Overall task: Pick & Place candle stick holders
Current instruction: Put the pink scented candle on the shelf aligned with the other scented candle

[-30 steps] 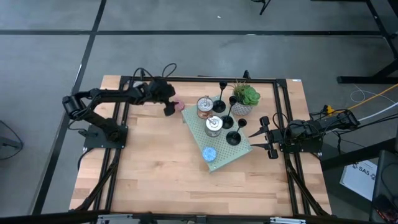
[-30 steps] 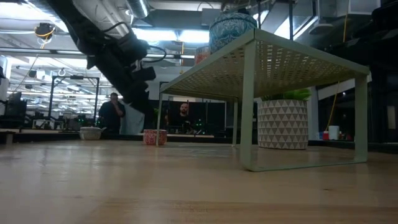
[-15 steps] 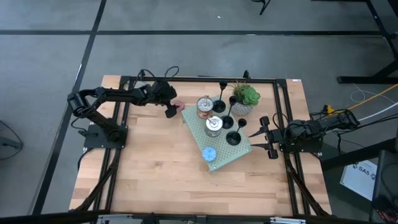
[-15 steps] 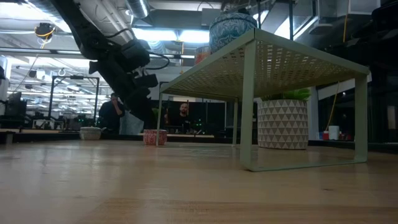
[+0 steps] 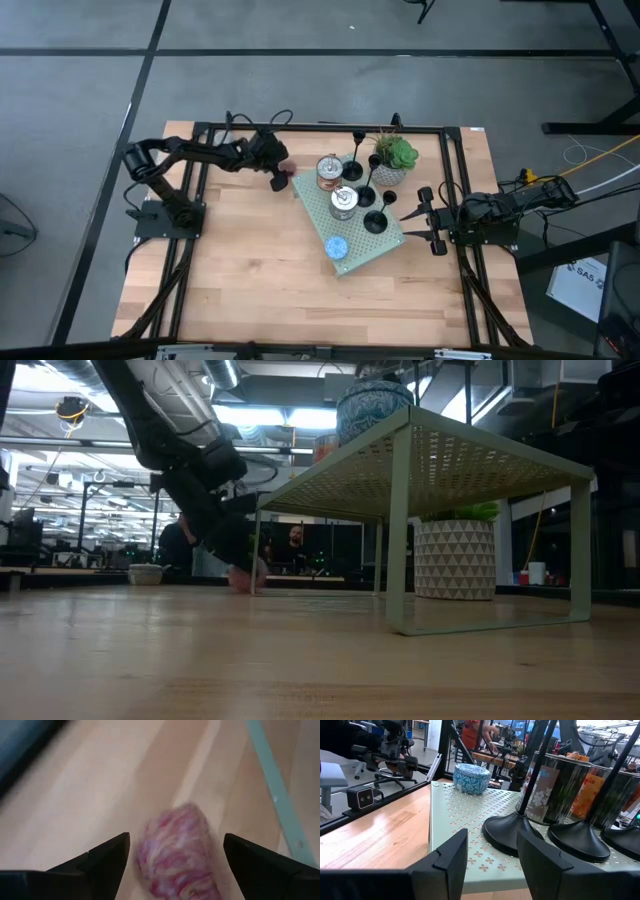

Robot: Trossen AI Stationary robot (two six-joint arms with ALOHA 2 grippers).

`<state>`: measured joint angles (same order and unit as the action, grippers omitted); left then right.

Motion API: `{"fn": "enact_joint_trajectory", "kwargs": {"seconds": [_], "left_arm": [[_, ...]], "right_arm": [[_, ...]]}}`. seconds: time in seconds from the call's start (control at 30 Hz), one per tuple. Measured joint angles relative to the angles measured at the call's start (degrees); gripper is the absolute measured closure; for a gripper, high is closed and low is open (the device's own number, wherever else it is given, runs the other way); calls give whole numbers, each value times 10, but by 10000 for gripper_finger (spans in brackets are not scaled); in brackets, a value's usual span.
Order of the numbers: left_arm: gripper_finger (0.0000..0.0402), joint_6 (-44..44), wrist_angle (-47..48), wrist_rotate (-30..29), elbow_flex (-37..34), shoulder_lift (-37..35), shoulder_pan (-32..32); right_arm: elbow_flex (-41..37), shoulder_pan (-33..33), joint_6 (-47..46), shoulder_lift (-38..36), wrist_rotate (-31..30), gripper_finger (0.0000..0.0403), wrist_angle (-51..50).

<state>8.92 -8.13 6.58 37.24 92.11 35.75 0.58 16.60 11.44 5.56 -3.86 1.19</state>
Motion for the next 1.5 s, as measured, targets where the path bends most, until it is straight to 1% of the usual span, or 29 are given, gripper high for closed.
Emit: {"fn": "enact_joint_trajectory", "kwargs": {"seconds": [0.13,0.33,0.6,0.8,0.93,1.07,1.2,1.43,1.5], "left_arm": [[84,2,-21,15,1,-2,0],[84,15,-28,16,0,-15,0],[84,25,-24,15,0,-16,0],[84,26,-23,15,15,-16,0],[84,38,17,10,21,-38,0],[84,45,89,-15,21,-79,0],[84,44,138,-18,21,-106,0],[84,37,112,-16,7,-88,1],[84,37,112,-31,7,-81,1]], "right_arm": [[0,0,0,0,0,231,0],[0,0,0,0,0,231,0],[0,0,0,0,0,231,0],[0,0,0,0,0,231,0],[0,0,0,0,0,231,0],[0,0,0,0,0,231,0],[0,0,0,0,0,231,0],[0,0,0,0,0,231,0],[0,0,0,0,0,231,0]]}}
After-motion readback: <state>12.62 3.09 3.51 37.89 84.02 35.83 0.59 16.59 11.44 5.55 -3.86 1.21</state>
